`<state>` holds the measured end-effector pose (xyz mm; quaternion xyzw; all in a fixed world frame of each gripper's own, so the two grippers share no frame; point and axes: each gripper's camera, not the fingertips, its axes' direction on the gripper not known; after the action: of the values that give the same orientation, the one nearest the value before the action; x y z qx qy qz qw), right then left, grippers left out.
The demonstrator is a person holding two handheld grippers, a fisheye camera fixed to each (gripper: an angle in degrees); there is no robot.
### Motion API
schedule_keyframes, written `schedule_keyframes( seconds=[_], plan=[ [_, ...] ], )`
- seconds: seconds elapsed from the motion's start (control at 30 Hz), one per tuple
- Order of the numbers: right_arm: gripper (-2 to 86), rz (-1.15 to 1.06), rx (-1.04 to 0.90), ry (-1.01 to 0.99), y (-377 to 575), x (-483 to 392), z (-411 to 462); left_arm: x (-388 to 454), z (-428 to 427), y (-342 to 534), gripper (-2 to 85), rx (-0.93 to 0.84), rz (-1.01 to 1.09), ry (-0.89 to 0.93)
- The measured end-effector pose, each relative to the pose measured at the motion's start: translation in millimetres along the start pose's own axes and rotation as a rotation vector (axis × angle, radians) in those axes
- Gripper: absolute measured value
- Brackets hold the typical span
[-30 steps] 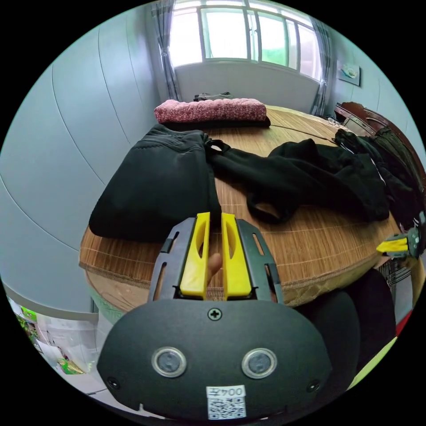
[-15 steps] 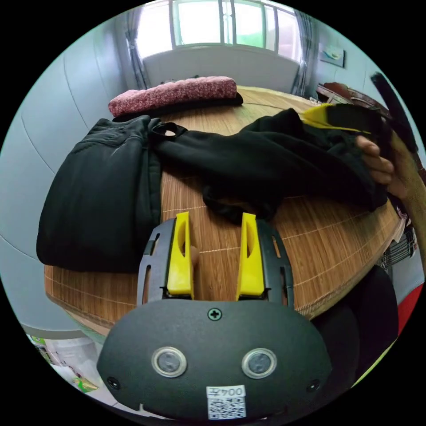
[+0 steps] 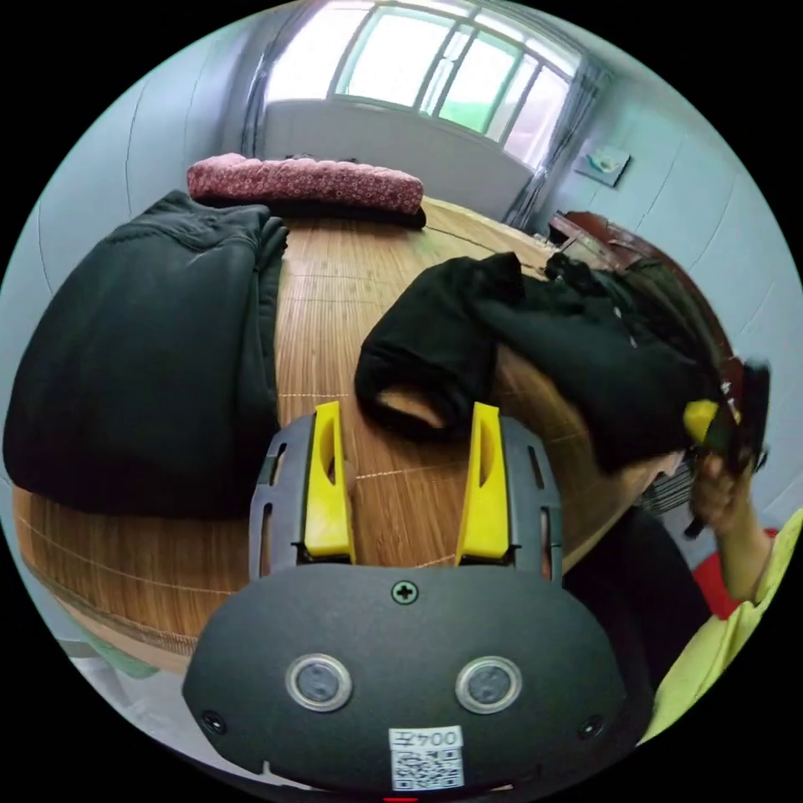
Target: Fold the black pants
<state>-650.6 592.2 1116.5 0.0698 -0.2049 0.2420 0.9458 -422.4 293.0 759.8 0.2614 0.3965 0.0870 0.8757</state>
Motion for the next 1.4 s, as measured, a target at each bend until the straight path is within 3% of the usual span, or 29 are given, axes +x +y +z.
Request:
schedule_keyframes(
  seconds=[0.07, 0.17, 0.27, 0.37, 0.5, 0.67, 0.8, 0.93, 1.07, 1.17, 1.23, 1.4],
  plan=[
    [5.2, 0.159, -0.027, -0.007, 48, 30, -1, -3, 4, -11, 18.8, -0.008, -0.081, 0.032],
    [5.1, 0.254, 0.130, -0.205, 83, 64, -13, 22, 20, -27, 16.8, -0.095, -0.050, -0.151],
    [5.0, 0.266, 0.164, -0.297, 96, 87, -11, 61, 36, -36, 14.1, -0.142, 0.054, -0.365],
    [5.0, 0.293, 0.175, -0.381, 105, 105, -14, 85, 34, -42, 5.5, -0.119, 0.046, -0.477],
    [4.9, 0.270, 0.169, -0.379, 111, 111, -19, 96, 8, -61, 2.6, -0.044, 0.039, -0.392],
    [4.9, 0.279, 0.168, -0.414, 117, 121, -23, 95, 8, -103, 4.5, -0.158, 0.058, -0.346],
    [4.9, 0.280, 0.170, -0.422, 122, 124, -27, 79, 33, -109, 17.4, -0.284, -0.035, -0.308],
    [4.9, 0.280, 0.169, -0.432, 128, 124, -30, 86, 31, -116, 20.4, -0.121, -0.050, -0.307],
    [4.9, 0.278, 0.164, -0.443, 131, 122, -30, 118, 69, -129, 21.6, -0.143, 0.037, -0.281],
    [4.9, 0.276, 0.165, -0.439, 135, 119, -32, 164, 89, -132, 17.8, -0.122, 0.150, -0.449],
    [4.9, 0.272, 0.165, -0.436, 136, 116, -33, 204, 91, -138, 7.5, -0.057, 0.251, -0.693],
    [4.9, 0.260, 0.160, -0.437, 139, 107, -33, 234, 45, -195, 3.4, 0.079, 0.422, -0.867]
  ],
)
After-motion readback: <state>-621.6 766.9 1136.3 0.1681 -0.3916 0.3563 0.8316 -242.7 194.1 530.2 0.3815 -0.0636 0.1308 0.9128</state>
